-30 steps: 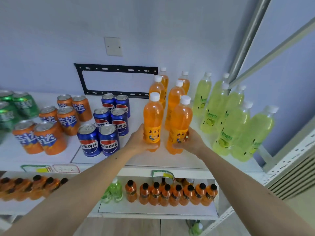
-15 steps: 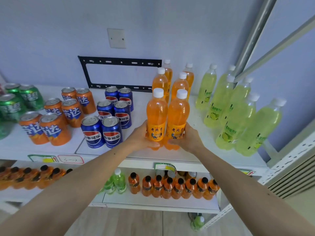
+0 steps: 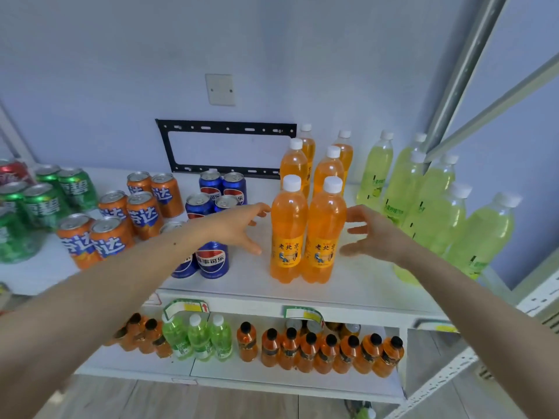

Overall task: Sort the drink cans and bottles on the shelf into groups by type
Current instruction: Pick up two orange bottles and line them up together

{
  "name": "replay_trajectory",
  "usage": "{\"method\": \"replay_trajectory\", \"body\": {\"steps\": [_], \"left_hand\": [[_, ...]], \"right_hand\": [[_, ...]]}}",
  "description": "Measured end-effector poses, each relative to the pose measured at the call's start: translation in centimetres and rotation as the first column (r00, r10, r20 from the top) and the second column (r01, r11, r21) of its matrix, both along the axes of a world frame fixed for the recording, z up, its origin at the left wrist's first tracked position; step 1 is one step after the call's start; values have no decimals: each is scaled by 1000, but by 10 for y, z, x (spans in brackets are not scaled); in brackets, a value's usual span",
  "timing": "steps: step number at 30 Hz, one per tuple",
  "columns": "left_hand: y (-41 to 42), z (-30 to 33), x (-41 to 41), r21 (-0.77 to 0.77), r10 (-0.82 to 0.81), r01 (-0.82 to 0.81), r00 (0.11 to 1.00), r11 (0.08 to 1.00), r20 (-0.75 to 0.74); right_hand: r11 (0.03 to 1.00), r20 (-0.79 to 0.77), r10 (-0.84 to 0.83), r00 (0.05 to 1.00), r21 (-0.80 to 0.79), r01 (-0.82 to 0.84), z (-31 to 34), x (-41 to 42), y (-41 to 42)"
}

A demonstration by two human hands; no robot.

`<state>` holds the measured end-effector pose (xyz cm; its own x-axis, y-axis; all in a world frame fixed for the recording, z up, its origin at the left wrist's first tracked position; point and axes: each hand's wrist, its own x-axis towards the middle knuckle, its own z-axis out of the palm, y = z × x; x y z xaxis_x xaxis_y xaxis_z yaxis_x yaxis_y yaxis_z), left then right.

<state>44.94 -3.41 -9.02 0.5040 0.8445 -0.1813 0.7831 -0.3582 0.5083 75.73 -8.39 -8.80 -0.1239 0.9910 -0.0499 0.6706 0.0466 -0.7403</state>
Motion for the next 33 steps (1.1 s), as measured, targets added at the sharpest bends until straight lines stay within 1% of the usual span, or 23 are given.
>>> {"method": "replay_trajectory", "body": {"steps": [3,7,9,12,14,17,20,22,24,26,29,31,33], "left_hand": [[22,32,-12,70,53,-54,999,996,7],[58,49,-4,124,112,-125,988,984,108],[77,49,7,121,105,-123,984,985,147],[106,43,25,113,77,-96,983,989,168],[124,40,35,87,50,-71,974,994,221],[146,37,47,10,4,-7,946,1000,324],[164,34,56,30,-69,63,930,998,361],[174,33,60,45,-98,87,926,995,365],[179,33,61,55,-108,94,927,994,360],[180,33,63,74,-99,78,930,994,354],[175,30,67,108,-93,60,938,992,333],[175,32,66,110,-132,104,950,988,283],[178,36,63,82,-199,185,956,979,216]], "right_hand": [[994,-95,-76,993,70,83,21,12,19],[974,-236,-166,957,115,197,32,4,60],[963,-243,-194,950,135,231,29,-4,82],[949,-231,-236,944,152,275,26,-17,107],[949,-231,-237,944,154,276,28,-20,120],[977,-194,-166,967,102,188,32,-18,137],[994,-134,-77,988,69,87,39,-15,149],[996,-59,-57,997,66,61,45,-16,153],[994,33,-81,996,76,78,49,-20,155],[988,61,-127,990,96,121,53,-29,153],[989,144,-101,984,124,83,59,-42,149],[995,186,-59,981,89,43,65,-43,150],[1000,152,-7,988,-11,9,72,-38,153]]}}
